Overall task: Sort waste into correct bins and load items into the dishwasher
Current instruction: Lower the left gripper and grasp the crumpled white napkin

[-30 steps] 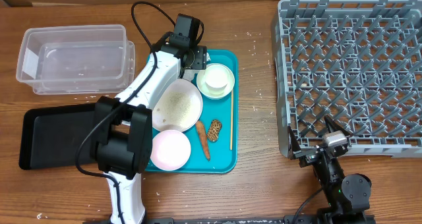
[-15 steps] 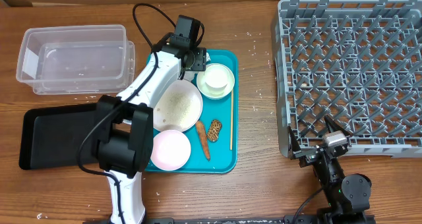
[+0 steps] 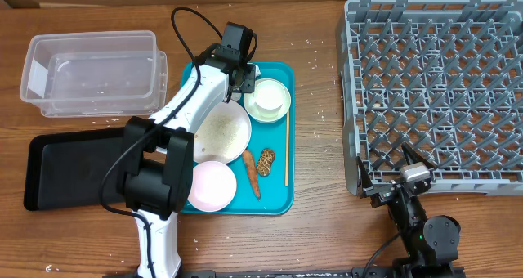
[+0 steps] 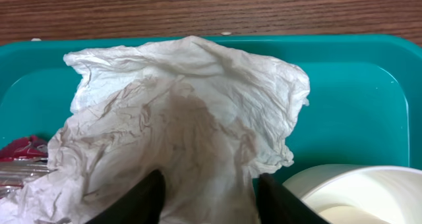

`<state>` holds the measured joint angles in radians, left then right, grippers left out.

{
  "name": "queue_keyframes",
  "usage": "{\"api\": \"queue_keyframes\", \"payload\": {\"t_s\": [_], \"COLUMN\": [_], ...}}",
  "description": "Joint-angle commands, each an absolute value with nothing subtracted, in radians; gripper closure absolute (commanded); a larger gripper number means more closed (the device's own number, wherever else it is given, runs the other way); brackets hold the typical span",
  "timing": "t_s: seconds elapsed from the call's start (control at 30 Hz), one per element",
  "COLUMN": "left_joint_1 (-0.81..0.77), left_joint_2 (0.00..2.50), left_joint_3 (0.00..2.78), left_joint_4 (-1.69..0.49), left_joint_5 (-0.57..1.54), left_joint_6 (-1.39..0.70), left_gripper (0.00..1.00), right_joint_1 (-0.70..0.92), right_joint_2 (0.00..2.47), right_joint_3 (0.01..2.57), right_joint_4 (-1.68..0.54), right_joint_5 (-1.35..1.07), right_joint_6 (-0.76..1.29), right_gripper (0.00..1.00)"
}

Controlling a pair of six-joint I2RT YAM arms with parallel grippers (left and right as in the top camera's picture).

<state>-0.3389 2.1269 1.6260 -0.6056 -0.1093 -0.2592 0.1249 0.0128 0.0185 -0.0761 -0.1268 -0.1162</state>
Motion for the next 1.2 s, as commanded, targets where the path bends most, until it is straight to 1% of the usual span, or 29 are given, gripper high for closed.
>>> {"api": "queue_keyframes", "payload": {"t_s": [0.0,0.2,0.27,0.43,0.57,0.6,0.67,0.7,0.73,0.77,0.8,0.93,1.17], "left_joint_1": [-0.344,-0.344,-0.344,-0.344,-0.344,-0.344,-0.346,-0.348,-0.348,-0.348,-0.348,-0.347,-0.343], "left_joint_2": [2.138,2.137,2.135,2.122,2.114,2.114,2.114,2.114,2.114,2.115,2.115,2.129,2.159], "left_joint_3": [1.638,1.639,1.639,1.658,1.727,1.749,1.769,1.773,1.773,1.772,1.77,1.769,1.769], "left_joint_4": [-0.606,-0.606,-0.61,-0.631,-0.712,-0.747,-0.789,-0.805,-0.821,-0.828,-0.833,-0.788,-0.734], "left_joint_5": [-0.112,-0.12,-0.12,-0.134,-0.125,-0.101,-0.075,-0.073,-0.072,-0.07,-0.07,-0.07,-0.184], "left_joint_6": [-0.243,-0.216,-0.216,-0.217,-0.218,-0.217,-0.205,-0.196,-0.182,-0.178,-0.169,-0.164,-0.198], "left_gripper": [0.58,0.83,0.96,0.96,0.96,0.91,0.74,0.63,0.34,0.25,0.14,0.13,0.15], "right_joint_1": [0.122,0.122,0.122,0.122,0.122,0.122,0.122,0.122,0.122,0.122,0.122,0.122,0.122], "right_joint_2": [0.003,0.003,0.003,0.003,0.003,0.003,0.003,0.003,0.003,0.003,0.003,0.003,0.003], "right_joint_3": [0.008,0.008,0.008,0.008,0.008,0.008,0.008,0.008,0.008,0.008,0.008,0.008,0.008], "right_joint_4": [-0.073,-0.073,-0.073,-0.073,-0.073,-0.073,-0.073,-0.073,-0.073,-0.073,-0.073,-0.073,-0.073], "right_joint_5": [-0.132,-0.132,-0.132,-0.132,-0.132,-0.132,-0.132,-0.132,-0.132,-0.132,-0.132,-0.132,-0.132], "right_joint_6": [-0.116,-0.116,-0.116,-0.116,-0.116,-0.116,-0.116,-0.116,-0.116,-0.116,-0.116,-0.116,-0.116], "right_gripper": [0.0,0.0,0.0,0.0,0.0,0.0,0.0,0.0,0.0,0.0,0.0,0.0,0.0]}}
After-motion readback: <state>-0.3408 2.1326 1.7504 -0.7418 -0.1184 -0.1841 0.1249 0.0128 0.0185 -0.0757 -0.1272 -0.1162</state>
